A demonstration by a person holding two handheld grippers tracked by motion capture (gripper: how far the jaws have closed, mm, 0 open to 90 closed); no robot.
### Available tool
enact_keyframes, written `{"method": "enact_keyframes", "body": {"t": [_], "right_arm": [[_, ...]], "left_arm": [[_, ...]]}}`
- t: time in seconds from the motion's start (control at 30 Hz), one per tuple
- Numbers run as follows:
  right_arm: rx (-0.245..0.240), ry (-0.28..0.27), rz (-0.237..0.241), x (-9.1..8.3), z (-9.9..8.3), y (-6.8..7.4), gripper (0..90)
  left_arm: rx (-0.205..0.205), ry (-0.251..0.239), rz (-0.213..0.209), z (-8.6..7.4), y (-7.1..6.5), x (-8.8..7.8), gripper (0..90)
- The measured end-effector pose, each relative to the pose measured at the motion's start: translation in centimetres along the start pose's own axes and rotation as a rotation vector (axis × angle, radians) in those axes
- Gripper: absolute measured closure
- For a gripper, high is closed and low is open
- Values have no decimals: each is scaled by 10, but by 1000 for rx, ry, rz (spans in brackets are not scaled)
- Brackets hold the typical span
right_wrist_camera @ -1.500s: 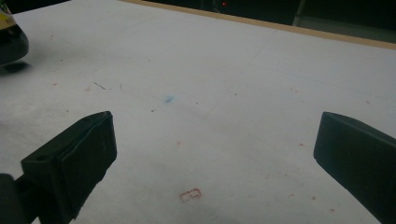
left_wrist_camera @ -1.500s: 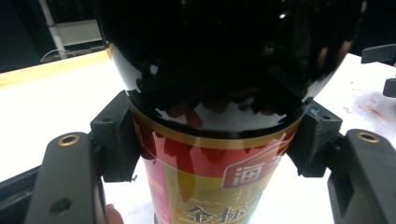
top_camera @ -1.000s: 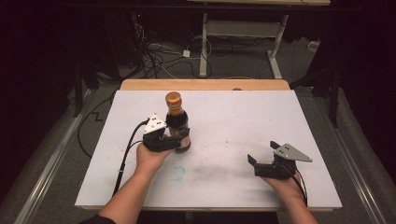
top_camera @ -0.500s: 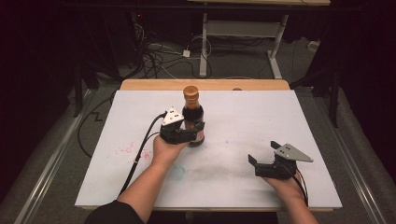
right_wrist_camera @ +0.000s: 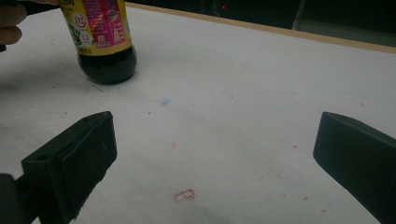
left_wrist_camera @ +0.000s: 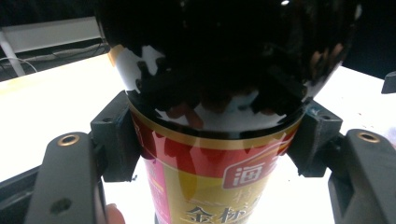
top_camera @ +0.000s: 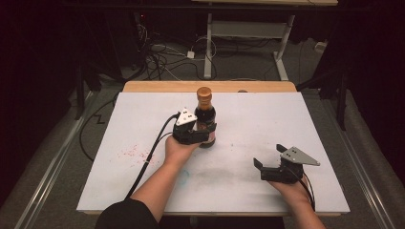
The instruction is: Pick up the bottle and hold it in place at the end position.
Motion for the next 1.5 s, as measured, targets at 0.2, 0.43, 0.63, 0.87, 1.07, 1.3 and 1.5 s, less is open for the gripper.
{"method": "enact_keyframes", "body": {"t": [0.2, 0.43, 0.63, 0.87, 1.07, 1.3, 1.5], "right_arm": [[2, 2, 2, 1, 0, 0, 4], [4, 6, 4, 2, -1, 1, 4], [6, 5, 8, 2, -1, 1, 4], [11, 13, 17, 3, -1, 4, 8], [-13, 9, 43, 4, 3, 8, 161], [-20, 7, 76, 12, 13, 14, 290], [-29, 11, 93, 25, 24, 16, 475]], "left_arm": [[5, -3, 0, -2, -1, 2, 288], [10, 4, -2, -4, -3, 1, 288], [38, 10, -3, -7, -5, 0, 284], [42, 22, -6, -8, -5, -2, 280], [41, 37, -13, -8, -5, -3, 279], [33, 39, -17, -8, -4, -2, 279], [31, 40, -21, -8, -4, -2, 279]]}}
Point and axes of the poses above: each handheld gripper's, and its own axes: x roughly forward along the jaws, z roughly out of its top, y roughly to its left, the point moved 4 cm from there along x, roughly forward along the jaws, and after that the axes turned 4 degrees about z, right-handed, at the moved point
